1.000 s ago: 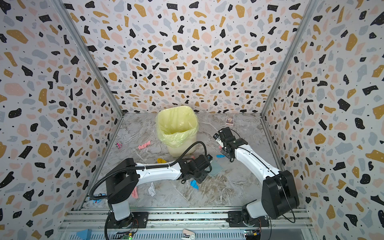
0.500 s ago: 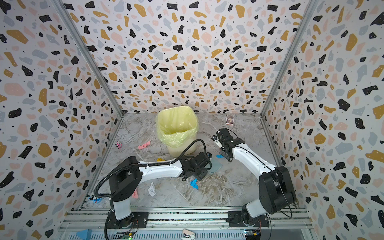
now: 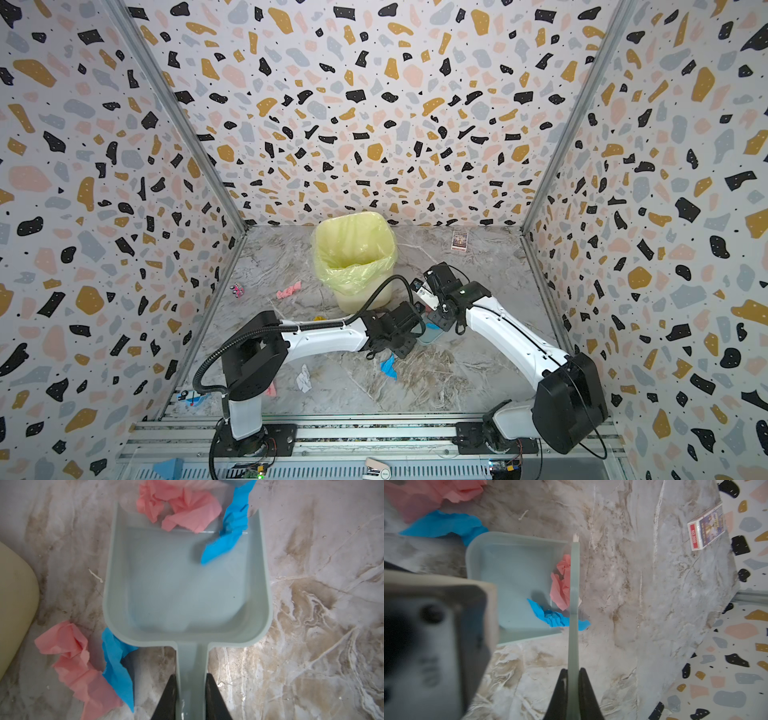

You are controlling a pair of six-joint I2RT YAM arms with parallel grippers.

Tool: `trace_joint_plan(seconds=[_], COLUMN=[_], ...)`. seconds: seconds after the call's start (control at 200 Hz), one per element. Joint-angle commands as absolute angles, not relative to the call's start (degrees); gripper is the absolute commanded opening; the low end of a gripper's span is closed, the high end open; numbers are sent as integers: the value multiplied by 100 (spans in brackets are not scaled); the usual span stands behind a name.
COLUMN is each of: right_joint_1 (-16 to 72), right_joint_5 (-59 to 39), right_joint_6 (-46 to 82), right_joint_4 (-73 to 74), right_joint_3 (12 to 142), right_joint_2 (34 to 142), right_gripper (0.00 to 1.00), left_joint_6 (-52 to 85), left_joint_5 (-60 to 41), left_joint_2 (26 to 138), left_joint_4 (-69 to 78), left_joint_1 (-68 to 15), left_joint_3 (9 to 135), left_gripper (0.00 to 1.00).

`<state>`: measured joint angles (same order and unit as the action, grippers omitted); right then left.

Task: Sweep away the paper scraps from the table
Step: 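Sweep the pink and blue scraps into the dustpan with the right-held brush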

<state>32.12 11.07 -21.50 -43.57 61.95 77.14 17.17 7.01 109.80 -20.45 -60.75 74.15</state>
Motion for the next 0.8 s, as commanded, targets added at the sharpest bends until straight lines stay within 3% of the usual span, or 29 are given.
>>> trace_joint_plan(seconds=[0.0, 0.175, 0.41, 0.791], right_joint_1=[3335, 3269, 2763, 2516], right_joint_5=[695, 1531, 1774, 915], right_joint_6=[-1799, -1718, -1583, -1226], right_joint_4=[-4850, -4679, -4482, -4605], right_joint_3=[6485, 6496, 6252, 5914], right_joint_2=[7454, 7196, 7214, 7249], right_gripper=[0, 0, 0, 0], left_joint_6=[1660, 1667, 1643, 1630], left_joint_5=[642, 589, 555, 529], left_joint_2=[11046, 11070, 11074, 11059], left_joint_4=[-1982, -1960, -1960, -1977], left_joint_1=[-6030, -6029, -6029, -6029], left_joint_3=[7575, 7544, 7579, 7557], left_gripper=[0, 0, 0, 0])
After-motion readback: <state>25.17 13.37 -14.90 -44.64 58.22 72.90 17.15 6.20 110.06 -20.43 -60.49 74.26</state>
